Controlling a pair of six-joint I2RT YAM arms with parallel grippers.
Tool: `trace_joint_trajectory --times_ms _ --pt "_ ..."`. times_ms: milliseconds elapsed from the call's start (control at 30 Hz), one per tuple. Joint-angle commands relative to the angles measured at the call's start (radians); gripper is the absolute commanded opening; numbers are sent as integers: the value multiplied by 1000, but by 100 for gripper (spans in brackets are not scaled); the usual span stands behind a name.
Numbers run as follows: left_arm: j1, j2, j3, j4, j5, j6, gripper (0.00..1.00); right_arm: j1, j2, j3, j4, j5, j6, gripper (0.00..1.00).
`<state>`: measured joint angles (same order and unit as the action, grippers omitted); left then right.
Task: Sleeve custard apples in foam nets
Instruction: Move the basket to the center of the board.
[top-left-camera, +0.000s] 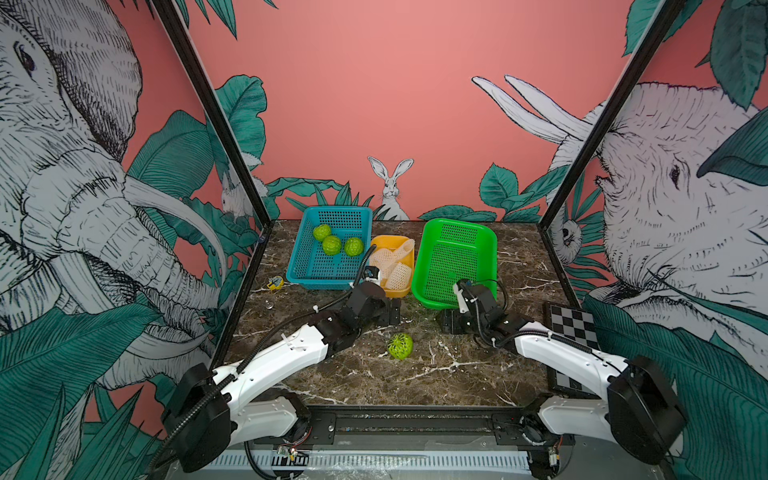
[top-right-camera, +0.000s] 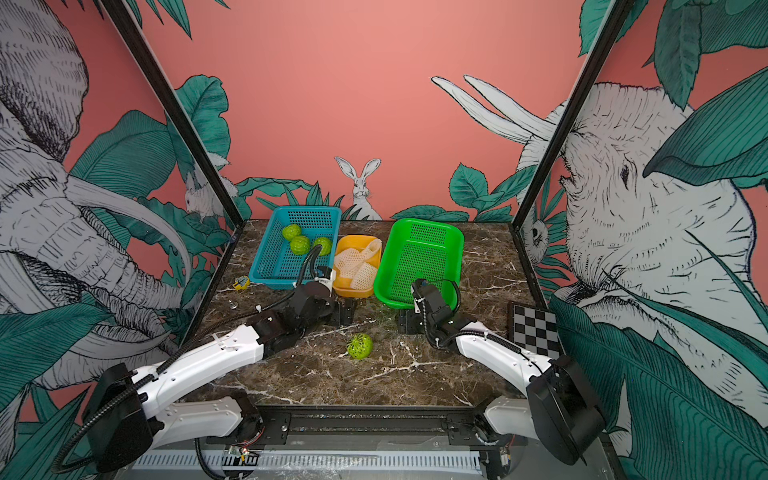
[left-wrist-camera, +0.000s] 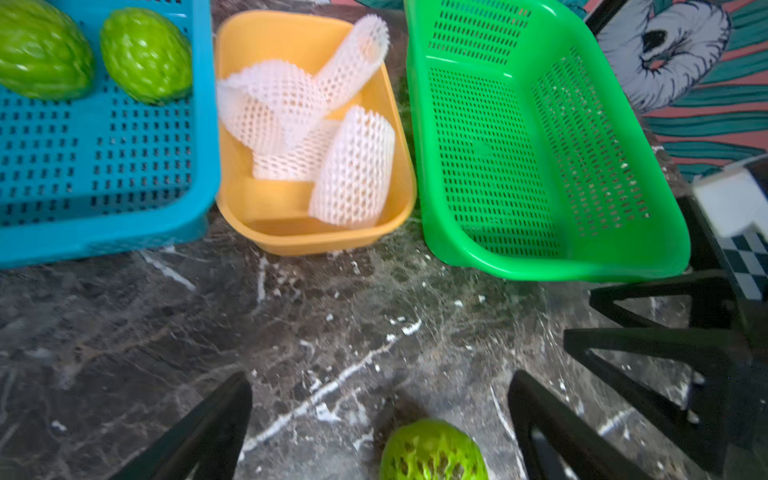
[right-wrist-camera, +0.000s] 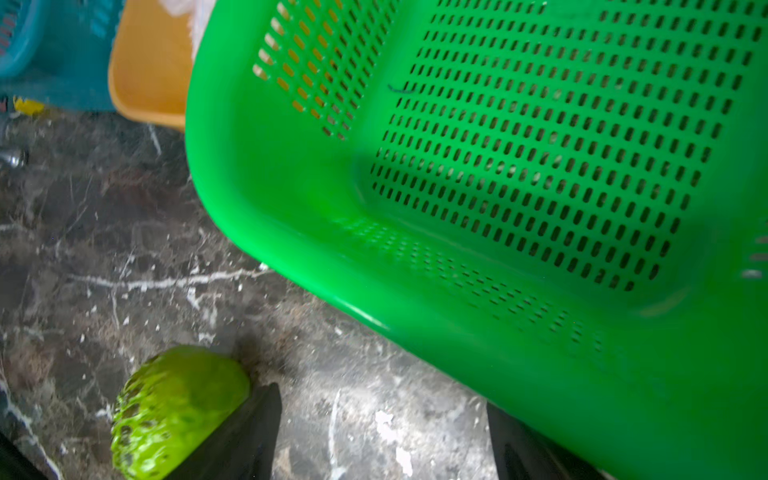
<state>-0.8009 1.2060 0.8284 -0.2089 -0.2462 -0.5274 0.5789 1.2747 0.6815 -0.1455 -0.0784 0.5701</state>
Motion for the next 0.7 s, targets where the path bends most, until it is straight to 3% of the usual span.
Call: trace_joint_trajectory --times_ms 0,267,533,667 --pt "47 66 66 23 6 62 96 -67 24 14 119 -17 -13 80" --pt "128 376 361 55 93 174 84 -130 20 44 73 -74 -48 83" --pt "207 721 721 -9 147 238 81 -131 -71 64 -89 -86 -65 97" --pt "241 857 872 -30 192 244 75 -132 -110 67 -128 -68 -75 99"
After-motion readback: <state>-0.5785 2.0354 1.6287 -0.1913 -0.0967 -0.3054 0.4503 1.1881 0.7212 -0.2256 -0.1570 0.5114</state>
